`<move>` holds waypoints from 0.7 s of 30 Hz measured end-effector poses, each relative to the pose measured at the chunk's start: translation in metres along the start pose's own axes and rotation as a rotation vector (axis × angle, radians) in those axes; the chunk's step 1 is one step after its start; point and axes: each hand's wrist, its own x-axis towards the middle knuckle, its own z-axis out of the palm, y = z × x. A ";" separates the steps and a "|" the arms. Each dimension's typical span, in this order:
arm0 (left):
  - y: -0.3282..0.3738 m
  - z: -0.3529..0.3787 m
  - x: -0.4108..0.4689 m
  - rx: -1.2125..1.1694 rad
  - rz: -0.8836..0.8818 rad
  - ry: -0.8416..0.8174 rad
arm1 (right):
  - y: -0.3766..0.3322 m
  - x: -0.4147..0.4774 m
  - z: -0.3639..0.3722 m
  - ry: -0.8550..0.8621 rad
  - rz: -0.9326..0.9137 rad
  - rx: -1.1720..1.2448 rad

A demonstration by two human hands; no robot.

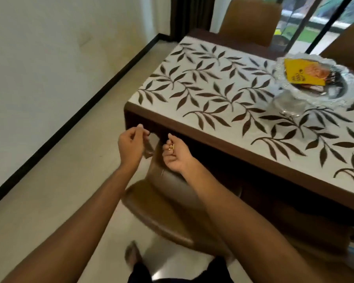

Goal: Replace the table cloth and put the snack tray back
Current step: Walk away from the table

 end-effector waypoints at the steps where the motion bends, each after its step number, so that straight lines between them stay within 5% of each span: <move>1: -0.021 -0.031 0.010 0.000 -0.103 -0.008 | 0.014 -0.006 0.018 0.026 0.012 -0.149; 6: -0.125 -0.203 0.022 0.221 -0.361 -0.106 | 0.118 0.040 0.104 0.181 -0.172 -1.164; 10: -0.189 -0.297 0.024 0.448 -0.504 -0.168 | 0.165 0.081 0.146 0.100 -0.254 -1.837; 21: -0.244 -0.367 0.141 0.839 -0.516 -0.363 | 0.182 0.239 0.193 0.048 -0.169 -2.126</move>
